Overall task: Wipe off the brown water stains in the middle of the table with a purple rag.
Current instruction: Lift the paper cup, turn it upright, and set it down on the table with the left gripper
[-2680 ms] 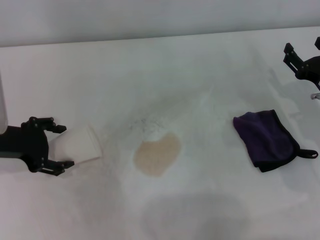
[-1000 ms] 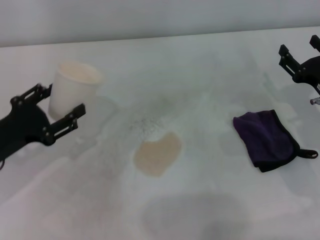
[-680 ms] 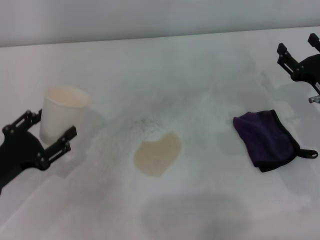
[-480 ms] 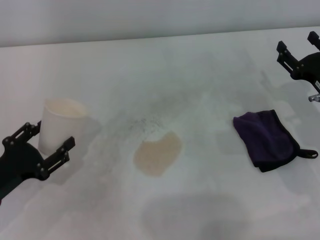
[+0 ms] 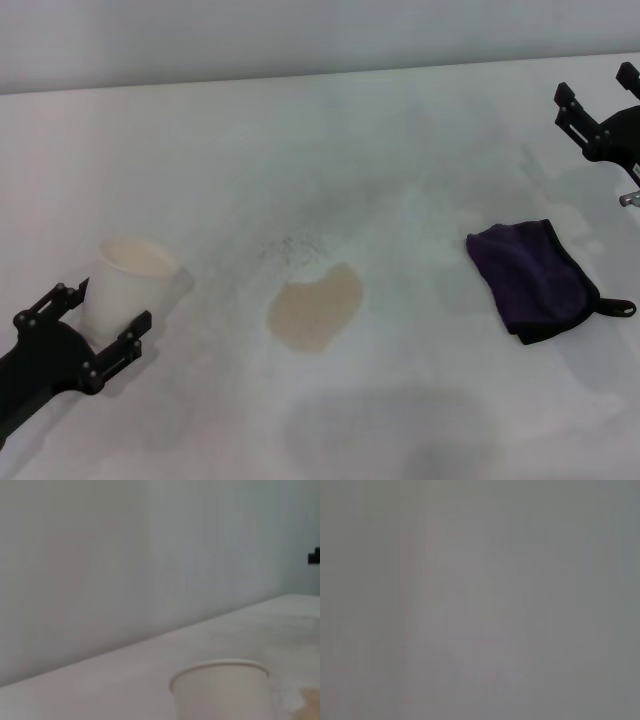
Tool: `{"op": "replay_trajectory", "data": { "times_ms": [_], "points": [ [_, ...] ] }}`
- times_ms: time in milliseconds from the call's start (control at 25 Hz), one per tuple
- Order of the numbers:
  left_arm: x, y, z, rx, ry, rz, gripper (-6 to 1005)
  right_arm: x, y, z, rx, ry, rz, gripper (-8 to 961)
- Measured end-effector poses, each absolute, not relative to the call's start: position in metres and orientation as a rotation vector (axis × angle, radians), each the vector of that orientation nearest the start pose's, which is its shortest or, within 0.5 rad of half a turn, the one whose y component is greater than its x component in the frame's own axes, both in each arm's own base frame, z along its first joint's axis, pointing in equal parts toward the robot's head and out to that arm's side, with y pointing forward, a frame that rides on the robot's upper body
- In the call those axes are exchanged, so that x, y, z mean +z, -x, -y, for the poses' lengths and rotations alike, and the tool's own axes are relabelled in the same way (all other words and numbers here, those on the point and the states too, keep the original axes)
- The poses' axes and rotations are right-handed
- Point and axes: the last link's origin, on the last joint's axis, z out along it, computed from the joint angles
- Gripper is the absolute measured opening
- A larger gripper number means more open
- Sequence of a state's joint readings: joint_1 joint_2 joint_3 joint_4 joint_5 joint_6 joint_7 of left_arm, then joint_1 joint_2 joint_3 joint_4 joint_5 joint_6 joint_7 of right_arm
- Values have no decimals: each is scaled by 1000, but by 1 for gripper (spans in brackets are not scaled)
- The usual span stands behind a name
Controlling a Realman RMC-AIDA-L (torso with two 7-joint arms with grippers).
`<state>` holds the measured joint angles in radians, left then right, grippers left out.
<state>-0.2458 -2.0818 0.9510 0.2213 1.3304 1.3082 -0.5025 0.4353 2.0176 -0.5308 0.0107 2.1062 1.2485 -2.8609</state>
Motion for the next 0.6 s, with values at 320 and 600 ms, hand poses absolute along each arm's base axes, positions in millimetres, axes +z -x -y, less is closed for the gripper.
{"op": "replay_trajectory", "data": {
  "times_ms": [320,600],
  "points": [
    [-54,355,-233,-605,2273,464,729,18,-361,-318,631,1679,-497,841],
    [-57,359,-222,-589,2282,470,730,21,-361,-320,623,1676,-487,841]
  ]
}}
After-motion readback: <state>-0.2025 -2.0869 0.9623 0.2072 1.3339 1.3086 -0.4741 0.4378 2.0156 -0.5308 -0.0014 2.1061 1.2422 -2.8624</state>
